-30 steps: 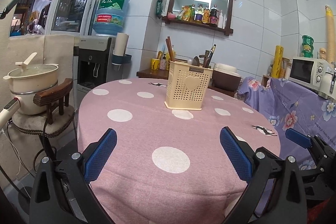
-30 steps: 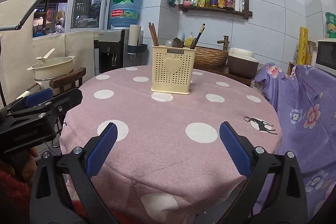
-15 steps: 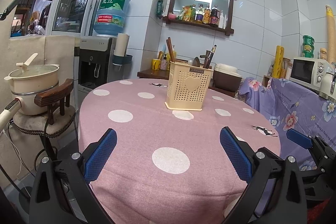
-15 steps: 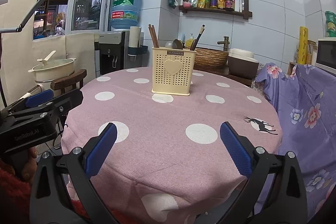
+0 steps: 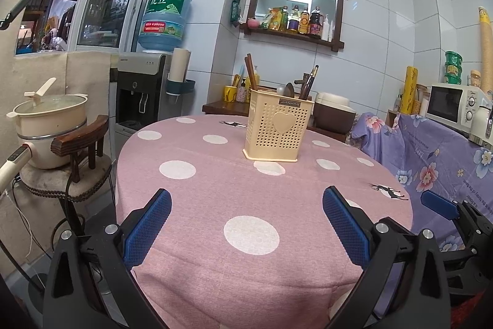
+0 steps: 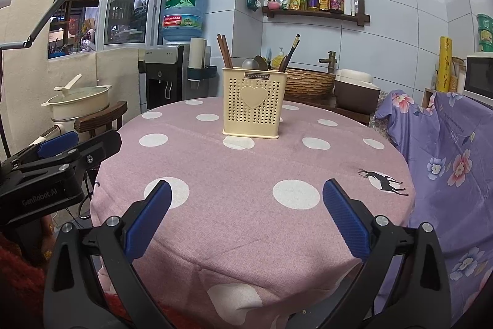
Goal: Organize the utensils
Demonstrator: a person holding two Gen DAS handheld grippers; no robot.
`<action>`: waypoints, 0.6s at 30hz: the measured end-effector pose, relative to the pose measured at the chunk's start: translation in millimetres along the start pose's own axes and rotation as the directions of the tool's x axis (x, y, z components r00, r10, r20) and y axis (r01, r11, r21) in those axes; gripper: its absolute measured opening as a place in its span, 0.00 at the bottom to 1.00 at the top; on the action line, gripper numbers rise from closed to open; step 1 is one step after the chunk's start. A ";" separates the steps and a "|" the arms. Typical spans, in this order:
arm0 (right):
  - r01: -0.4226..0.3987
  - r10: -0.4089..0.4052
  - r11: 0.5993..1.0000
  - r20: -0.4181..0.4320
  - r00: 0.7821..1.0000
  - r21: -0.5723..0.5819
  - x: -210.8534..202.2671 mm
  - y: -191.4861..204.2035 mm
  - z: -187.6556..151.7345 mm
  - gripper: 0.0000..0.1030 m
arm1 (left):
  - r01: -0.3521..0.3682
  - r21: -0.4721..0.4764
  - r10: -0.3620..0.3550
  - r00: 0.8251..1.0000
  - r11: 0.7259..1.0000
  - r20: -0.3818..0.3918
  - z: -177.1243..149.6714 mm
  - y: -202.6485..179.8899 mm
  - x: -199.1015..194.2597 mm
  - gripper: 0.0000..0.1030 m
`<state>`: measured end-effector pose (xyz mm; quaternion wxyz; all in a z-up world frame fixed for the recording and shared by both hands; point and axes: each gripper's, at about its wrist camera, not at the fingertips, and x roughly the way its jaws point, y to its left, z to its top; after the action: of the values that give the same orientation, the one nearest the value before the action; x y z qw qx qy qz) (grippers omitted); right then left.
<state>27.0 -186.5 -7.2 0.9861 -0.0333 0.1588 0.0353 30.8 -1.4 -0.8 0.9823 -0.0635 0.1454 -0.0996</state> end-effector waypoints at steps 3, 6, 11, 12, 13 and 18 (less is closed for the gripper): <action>-0.001 0.001 1.000 0.000 1.000 0.000 0.5 -0.2 -0.2 0.94 | 0.001 -0.001 -0.001 1.000 1.000 -0.001 -0.1 0.0 0.5 0.95; 0.001 -0.001 1.000 0.001 1.000 0.000 -0.3 0.7 -0.6 0.94 | 0.005 -0.003 -0.005 1.000 1.000 -0.005 -0.5 -0.3 0.6 0.95; 0.001 -0.001 1.000 0.002 1.000 0.000 0.0 1.0 -1.4 0.94 | 0.014 -0.006 -0.014 1.000 1.000 -0.006 -1.0 -0.8 0.0 0.95; 0.001 -0.001 1.000 0.001 1.000 0.001 -0.1 0.8 -1.2 0.94 | 0.013 -0.007 -0.013 1.000 1.000 -0.007 -1.0 -0.8 0.1 0.95; 0.000 0.000 1.000 0.001 1.000 0.001 0.0 0.8 -1.3 0.94 | 0.013 -0.007 -0.013 1.000 1.000 -0.007 -1.0 -0.8 0.0 0.95; 0.001 -0.001 1.000 0.001 1.000 0.001 0.0 0.8 -1.6 0.94 | 0.011 -0.008 -0.011 1.000 1.000 -0.008 -1.9 -0.6 0.3 0.95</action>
<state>26.5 -185.9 -8.8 0.9862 -0.0330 0.1583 0.0347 30.4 -2.3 -2.6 0.9809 -0.0679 0.1492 -0.1047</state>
